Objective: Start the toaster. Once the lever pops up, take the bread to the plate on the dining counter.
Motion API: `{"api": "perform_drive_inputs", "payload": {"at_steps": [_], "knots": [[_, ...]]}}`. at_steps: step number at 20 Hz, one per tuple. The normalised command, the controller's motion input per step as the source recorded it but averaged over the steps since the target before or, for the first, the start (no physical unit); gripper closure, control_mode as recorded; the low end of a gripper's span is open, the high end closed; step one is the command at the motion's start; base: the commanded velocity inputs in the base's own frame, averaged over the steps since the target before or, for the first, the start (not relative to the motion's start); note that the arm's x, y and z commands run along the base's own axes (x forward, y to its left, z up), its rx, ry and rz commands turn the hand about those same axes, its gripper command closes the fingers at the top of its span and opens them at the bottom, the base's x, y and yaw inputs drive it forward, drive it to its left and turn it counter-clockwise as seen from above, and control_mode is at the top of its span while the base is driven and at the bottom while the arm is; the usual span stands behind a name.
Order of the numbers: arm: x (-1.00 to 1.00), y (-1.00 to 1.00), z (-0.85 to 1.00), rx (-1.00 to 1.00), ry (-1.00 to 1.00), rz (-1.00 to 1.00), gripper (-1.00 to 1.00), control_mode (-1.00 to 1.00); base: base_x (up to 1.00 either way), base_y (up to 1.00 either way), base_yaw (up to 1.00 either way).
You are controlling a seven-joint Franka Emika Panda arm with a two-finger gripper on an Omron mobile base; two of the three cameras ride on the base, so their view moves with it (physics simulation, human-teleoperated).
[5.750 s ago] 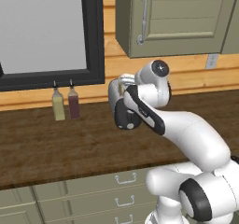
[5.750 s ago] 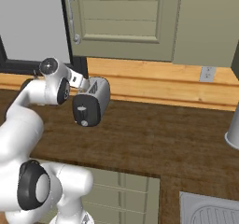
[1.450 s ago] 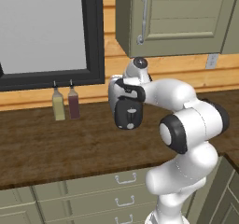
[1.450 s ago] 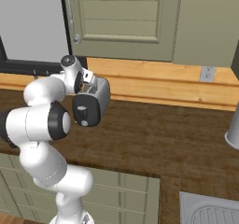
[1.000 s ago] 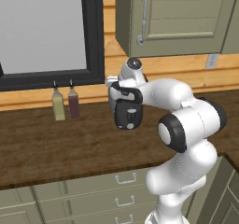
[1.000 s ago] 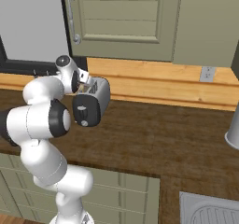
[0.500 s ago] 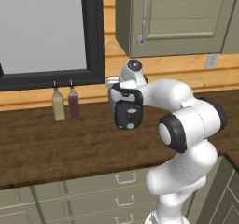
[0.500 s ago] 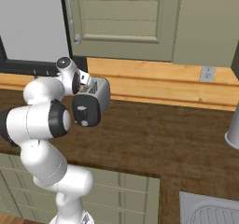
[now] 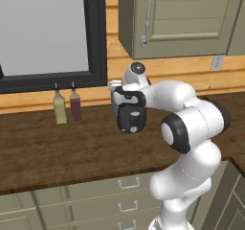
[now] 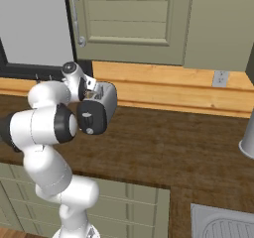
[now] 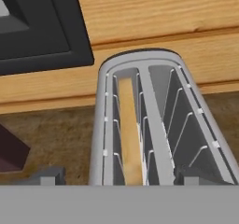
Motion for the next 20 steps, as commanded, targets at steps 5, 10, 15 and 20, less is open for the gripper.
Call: {"api": "perform_drive_inputs", "payload": {"at_steps": [5, 10, 15, 20], "knots": [[0.12, 0.00, -0.19, 0.00, 0.00, 0.00, 1.00, -1.00, 0.00, 0.00, 0.00], [0.01, 0.00, -0.28, 0.00, 0.00, 0.00, 1.00, -1.00, 0.00, 0.00, 0.00], [0.00, 0.00, -0.12, 0.00, 0.00, 0.01, 1.00, -1.00, 0.00, 0.00, 0.00], [-0.12, 0.00, 0.67, -0.01, -0.07, 0.00, 1.00, -1.00, 0.00, 0.00, 0.00]]}}
